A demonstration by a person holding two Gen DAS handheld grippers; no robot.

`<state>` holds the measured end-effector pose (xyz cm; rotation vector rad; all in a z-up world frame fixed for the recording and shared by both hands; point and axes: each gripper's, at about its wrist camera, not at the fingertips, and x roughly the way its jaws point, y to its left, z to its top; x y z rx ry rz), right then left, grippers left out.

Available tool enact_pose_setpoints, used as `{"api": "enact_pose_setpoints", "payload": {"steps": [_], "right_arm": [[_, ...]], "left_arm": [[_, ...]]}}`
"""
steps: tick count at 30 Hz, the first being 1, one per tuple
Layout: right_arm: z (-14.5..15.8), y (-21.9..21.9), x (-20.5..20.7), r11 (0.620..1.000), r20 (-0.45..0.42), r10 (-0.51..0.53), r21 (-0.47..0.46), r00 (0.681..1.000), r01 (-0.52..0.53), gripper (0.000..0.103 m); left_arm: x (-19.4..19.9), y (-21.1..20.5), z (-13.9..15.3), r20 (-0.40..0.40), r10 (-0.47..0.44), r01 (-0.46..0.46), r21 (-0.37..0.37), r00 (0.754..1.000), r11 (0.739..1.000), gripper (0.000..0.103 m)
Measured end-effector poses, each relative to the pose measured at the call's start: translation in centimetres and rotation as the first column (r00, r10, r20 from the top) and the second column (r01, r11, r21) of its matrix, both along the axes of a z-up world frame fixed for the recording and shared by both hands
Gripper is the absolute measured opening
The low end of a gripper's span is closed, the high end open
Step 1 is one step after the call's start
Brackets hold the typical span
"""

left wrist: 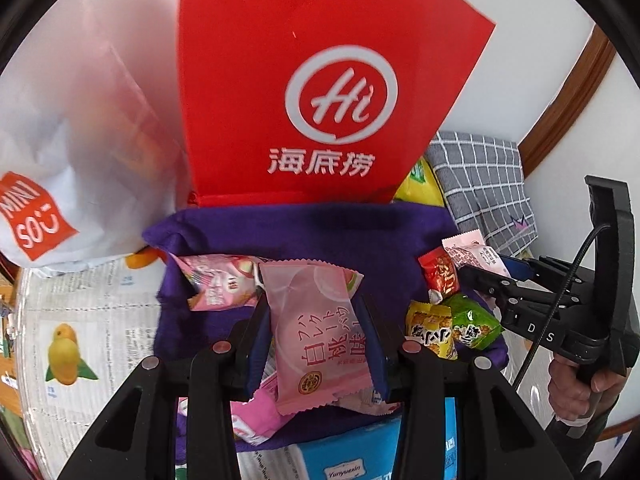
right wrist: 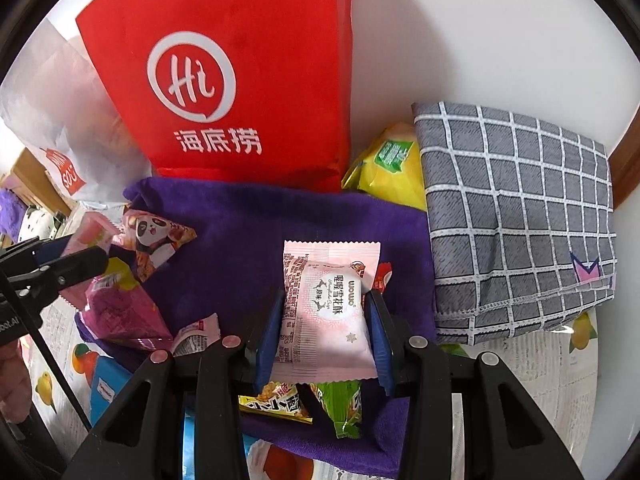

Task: Organize snacks
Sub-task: 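Open the right gripper over the towel while the left releases the peach candy bag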

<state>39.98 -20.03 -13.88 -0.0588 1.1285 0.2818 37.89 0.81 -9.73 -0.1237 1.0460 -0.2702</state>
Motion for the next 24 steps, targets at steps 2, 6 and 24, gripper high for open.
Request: {"api": "enact_pose_setpoints", "payload": {"steps": [2,6,24], "right_arm": [[-0.7,0.3,0.2,1.000,-0.022,0.005,-0.002,1.000,-0.005,0.041],[-1.8,1.5,0.4,0.998,-0.049,0.044,-0.033,0.998,-0.046,0.041],[0.2,1.1,-0.5,0.996,-0.051,0.087,0.021,0.995,-0.086,0.057]], "left_arm": [[0.4,-0.6,-0.5,-0.015,-0.017,0.017,-0.004,1.000,1.000,0.040],[0.7,-1.9,-1.4,-0.027,-0.039,0.040,0.028,0.999,0.999,0.040],[-0.3,-2.6,-0.5,-0.020,-0.048,0.049,0.062,0.999,0.997,0.059]]}}
